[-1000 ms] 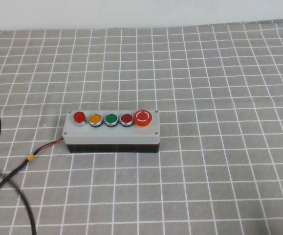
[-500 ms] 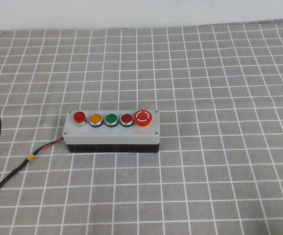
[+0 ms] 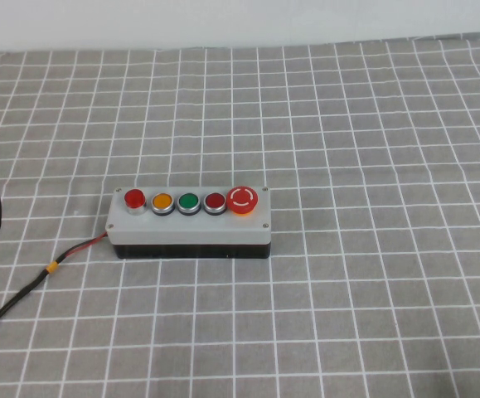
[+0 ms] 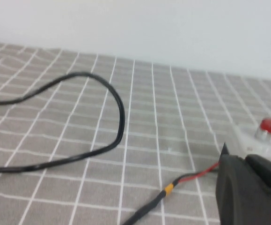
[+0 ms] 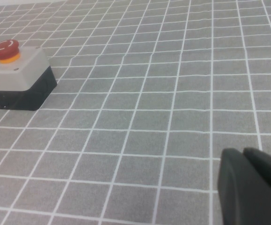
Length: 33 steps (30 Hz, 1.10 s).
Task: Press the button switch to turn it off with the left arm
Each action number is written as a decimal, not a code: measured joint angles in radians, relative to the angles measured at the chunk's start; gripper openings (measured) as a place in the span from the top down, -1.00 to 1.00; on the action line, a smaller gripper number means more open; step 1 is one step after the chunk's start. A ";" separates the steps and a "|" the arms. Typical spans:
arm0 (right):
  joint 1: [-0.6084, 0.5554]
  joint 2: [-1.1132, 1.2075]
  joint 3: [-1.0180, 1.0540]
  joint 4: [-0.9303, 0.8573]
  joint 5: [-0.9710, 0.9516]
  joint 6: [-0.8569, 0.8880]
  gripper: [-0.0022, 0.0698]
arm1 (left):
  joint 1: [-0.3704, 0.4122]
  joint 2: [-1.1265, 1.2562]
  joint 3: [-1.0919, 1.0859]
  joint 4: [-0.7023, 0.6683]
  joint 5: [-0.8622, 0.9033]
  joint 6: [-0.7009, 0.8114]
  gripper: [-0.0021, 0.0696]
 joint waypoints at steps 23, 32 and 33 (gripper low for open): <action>0.000 0.000 0.000 0.001 0.000 0.000 0.99 | 0.002 -0.021 0.000 -0.185 0.168 0.213 0.95; 0.000 0.000 0.000 0.001 0.000 0.000 0.99 | 0.002 -0.021 0.000 -0.202 0.261 0.179 0.95; 0.000 0.000 0.000 0.001 0.000 0.000 0.99 | 0.002 -0.021 0.000 -0.202 0.263 0.179 0.95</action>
